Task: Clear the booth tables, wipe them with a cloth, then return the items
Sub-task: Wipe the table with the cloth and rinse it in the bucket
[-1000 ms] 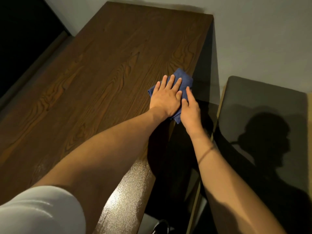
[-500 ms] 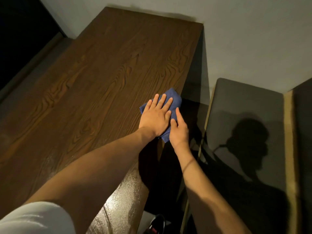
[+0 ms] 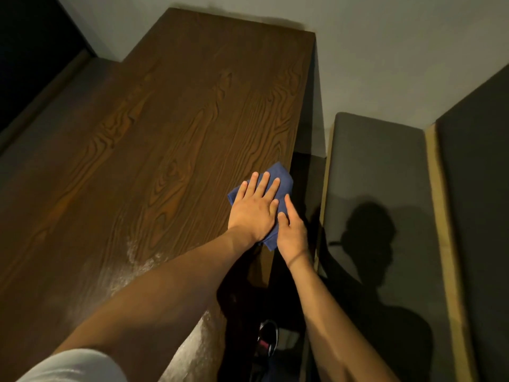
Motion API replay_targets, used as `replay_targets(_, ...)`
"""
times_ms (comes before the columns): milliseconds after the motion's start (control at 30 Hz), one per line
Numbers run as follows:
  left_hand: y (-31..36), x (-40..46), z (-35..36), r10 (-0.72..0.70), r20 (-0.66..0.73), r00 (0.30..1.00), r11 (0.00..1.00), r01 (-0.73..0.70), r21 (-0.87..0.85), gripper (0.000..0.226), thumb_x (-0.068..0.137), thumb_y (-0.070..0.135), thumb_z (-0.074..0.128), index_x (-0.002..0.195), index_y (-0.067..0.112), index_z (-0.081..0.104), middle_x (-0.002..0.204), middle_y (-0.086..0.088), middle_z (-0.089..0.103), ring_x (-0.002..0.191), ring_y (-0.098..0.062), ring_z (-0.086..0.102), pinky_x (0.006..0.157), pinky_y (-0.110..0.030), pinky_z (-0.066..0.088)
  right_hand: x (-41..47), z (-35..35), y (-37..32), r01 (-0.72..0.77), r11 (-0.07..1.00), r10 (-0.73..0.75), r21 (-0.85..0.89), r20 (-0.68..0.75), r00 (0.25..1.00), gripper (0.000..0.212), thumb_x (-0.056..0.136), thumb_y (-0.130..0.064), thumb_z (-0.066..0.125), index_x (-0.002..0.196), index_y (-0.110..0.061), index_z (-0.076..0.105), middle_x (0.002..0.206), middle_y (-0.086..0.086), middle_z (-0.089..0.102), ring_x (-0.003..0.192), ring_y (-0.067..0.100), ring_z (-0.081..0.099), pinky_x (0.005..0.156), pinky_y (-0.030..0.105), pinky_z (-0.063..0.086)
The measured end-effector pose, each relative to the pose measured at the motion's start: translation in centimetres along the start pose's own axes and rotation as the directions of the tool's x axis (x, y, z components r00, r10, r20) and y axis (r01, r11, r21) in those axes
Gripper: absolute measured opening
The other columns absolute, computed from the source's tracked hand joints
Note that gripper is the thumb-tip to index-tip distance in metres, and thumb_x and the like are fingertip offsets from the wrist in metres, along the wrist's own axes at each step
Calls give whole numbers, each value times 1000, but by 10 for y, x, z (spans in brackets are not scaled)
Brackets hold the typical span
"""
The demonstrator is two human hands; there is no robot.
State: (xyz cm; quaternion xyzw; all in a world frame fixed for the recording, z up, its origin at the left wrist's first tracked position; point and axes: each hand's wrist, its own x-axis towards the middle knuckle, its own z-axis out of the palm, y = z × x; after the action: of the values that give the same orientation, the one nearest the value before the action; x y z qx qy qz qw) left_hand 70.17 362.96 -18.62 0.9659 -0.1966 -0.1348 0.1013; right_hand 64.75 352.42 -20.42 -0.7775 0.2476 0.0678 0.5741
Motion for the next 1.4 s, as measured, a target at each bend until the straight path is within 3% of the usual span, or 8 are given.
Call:
replay_targets(267,-3,-119,28,74,17,997,997,-74,7,56,110,42,14,161,27,-2,169,-2,-9,154,-22,-17,117,-35,-17,-123,24,47,-4,1000,5,14,-53,999,48,108,-21,40,155,-18,31,156,6,40,138,21,44,113,32,35)
replay_targets(433,-4,-187,45,112,19,994,994,-112,-7,55,110,42,16,161,28,-1,169,0,-9,153,-20,-18,119,-35,-16,-192,36,73,3,1000,-2,29,-43,999,50,108,-26,41,156,-18,29,154,8,43,137,23,47,114,42,39)
replay_targets(633,-3,-267,67,124,19,992,992,-123,-43,55,110,40,19,160,30,1,169,1,-8,146,-14,-26,120,-34,-16,-273,38,105,40,999,-41,-20,-45,998,48,107,-19,43,153,-8,34,150,7,46,126,3,40,90,-5,28)
replay_targets(800,5,-330,80,76,13,997,995,-75,-68,54,110,40,21,161,30,3,168,2,-7,148,-15,-23,119,-33,-17,-326,39,130,25,999,-24,43,-30,999,48,102,-12,54,149,-14,43,147,6,52,131,11,49,109,25,39)
replay_targets(967,7,-384,95,51,20,999,996,-49,-74,62,100,51,2,159,32,4,168,3,-3,149,-14,-21,119,-31,-17,-376,41,147,54,996,-58,-75,-58,997,46,97,-15,63,142,-16,54,136,7,63,120,14,60,102,24,43)
replay_targets(1167,-10,-433,105,-49,-61,997,995,44,-88,66,98,52,2,158,31,19,167,4,19,150,-11,-7,121,-32,-13,-405,52,153,293,787,-388,-543,-66,919,36,87,-17,75,122,-9,70,130,11,66,117,30,61,95,47,55)
replay_targets(1333,-34,-449,101,-170,-143,975,982,155,-109,80,97,64,-10,157,31,30,164,6,27,154,-16,5,121,-43,-12,-386,72,127,273,707,-283,-652,93,955,54,103,-33,51,152,-14,40,163,8,27,153,25,17,121,34,8)
replay_targets(1400,-52,-453,99,-224,-193,955,961,184,-209,86,92,68,-16,158,31,25,166,5,22,154,-14,-1,122,-41,-11,-379,88,125,304,594,-341,-745,110,934,52,102,-37,39,149,-16,46,159,13,34,149,32,27,123,42,14)
